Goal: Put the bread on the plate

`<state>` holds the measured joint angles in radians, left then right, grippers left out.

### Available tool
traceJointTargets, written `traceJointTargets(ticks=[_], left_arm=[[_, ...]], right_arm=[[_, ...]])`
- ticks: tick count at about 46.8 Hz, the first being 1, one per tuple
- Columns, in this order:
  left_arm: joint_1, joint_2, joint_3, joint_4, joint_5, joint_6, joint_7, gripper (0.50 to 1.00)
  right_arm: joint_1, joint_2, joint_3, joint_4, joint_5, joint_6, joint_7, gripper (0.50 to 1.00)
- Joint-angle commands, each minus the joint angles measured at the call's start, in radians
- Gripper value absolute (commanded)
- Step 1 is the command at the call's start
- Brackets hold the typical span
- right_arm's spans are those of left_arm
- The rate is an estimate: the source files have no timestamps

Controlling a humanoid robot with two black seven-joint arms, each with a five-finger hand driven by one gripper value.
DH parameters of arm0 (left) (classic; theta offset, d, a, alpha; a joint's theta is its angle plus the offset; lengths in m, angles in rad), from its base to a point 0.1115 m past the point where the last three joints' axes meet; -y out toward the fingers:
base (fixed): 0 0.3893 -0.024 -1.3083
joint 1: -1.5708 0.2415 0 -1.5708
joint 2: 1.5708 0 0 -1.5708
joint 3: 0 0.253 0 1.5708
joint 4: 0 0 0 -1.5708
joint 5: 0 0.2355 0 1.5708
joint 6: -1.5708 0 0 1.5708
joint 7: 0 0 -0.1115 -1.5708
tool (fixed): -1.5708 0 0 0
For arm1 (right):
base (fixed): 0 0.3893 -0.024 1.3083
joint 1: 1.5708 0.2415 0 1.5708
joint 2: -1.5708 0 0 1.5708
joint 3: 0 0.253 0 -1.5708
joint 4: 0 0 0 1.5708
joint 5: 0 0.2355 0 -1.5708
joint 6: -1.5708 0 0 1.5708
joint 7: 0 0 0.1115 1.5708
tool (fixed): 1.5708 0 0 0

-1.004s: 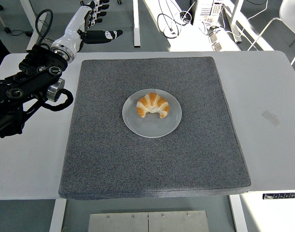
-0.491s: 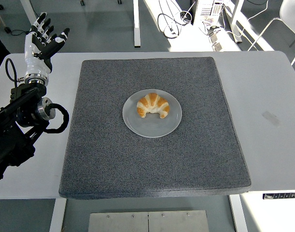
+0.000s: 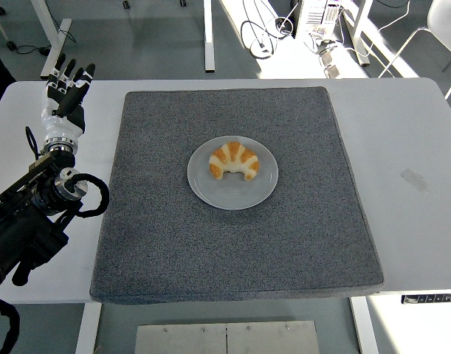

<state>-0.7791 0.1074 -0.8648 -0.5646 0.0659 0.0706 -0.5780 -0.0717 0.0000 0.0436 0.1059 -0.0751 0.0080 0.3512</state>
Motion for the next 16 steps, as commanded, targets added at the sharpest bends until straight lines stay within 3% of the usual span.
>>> traceJointTargets(ticks=[1, 16], left_arm=[[-0.003, 0.003, 0.004, 0.0, 0.0, 0.0, 0.001, 0.868], [-0.011, -0.023, 0.039, 0.002, 0.014, 0.003, 0.001, 0.868]], right_arm=[[0.004, 0.0, 0.004, 0.008, 0.0, 0.003, 0.0, 1.0], [-0.016, 0.0, 0.002, 0.003, 0.0, 0.003, 0.0, 1.0]])
